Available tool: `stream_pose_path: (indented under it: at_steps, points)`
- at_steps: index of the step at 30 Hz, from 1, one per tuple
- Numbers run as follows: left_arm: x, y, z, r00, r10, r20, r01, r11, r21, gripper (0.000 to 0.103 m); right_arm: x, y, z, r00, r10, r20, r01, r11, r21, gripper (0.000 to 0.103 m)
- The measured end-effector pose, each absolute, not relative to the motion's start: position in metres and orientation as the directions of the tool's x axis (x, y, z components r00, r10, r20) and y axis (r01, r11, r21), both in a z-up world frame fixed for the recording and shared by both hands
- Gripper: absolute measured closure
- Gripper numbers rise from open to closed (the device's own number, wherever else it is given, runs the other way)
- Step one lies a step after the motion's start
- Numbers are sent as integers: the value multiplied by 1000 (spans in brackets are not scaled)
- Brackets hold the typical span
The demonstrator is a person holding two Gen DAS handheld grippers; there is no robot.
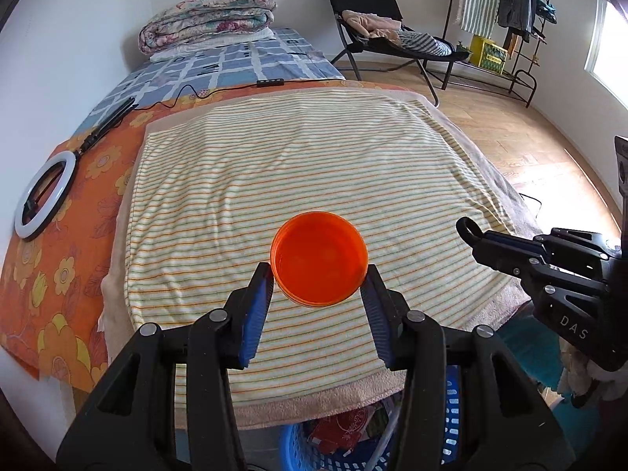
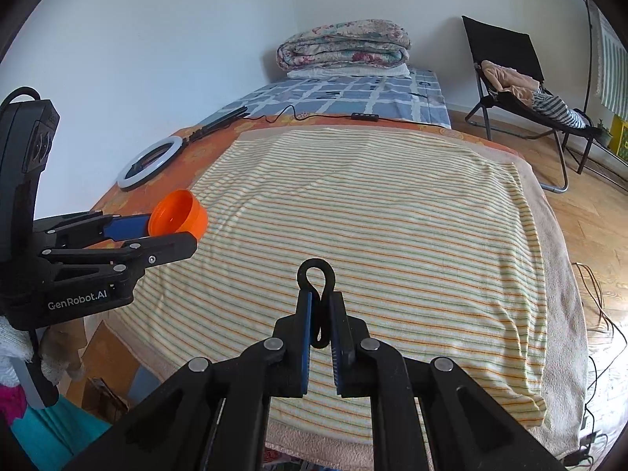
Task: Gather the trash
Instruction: 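Carry cup and hair tie to the blue basket and open both tools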
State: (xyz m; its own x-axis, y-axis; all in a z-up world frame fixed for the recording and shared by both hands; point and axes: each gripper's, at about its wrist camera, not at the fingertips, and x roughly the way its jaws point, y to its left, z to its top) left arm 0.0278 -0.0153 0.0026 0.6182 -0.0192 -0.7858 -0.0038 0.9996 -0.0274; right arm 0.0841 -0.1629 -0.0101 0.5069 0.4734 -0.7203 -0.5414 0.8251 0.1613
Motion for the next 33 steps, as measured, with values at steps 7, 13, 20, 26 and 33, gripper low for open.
stream_pose_path:
  at_steps: [7, 13, 20, 26, 33]
  points:
    - [-19, -31, -12, 582, -45, -812, 35, 999, -31, 56, 39, -181, -9, 500, 477, -722, -550, 820, 160, 96]
    - [-42, -38, -26, 559, -64, -826, 50, 998, -43, 56, 6, -189, -20, 479, 471, -741, -563, 812, 152, 96]
    - [-59, -41, -51, 516, -68, -854, 68, 997, -39, 56, -22, -191, -32, 450, 463, -764, -583, 800, 142, 96]
    - [-70, -43, -71, 474, -72, -877, 78, 996, -40, 56, -41, -190, -44, 419, 459, -783, -599, 788, 141, 96]
    - [-81, -49, -94, 424, -72, -903, 100, 994, -32, 56, -48, -189, -69, 369, 450, -813, -599, 784, 162, 96]
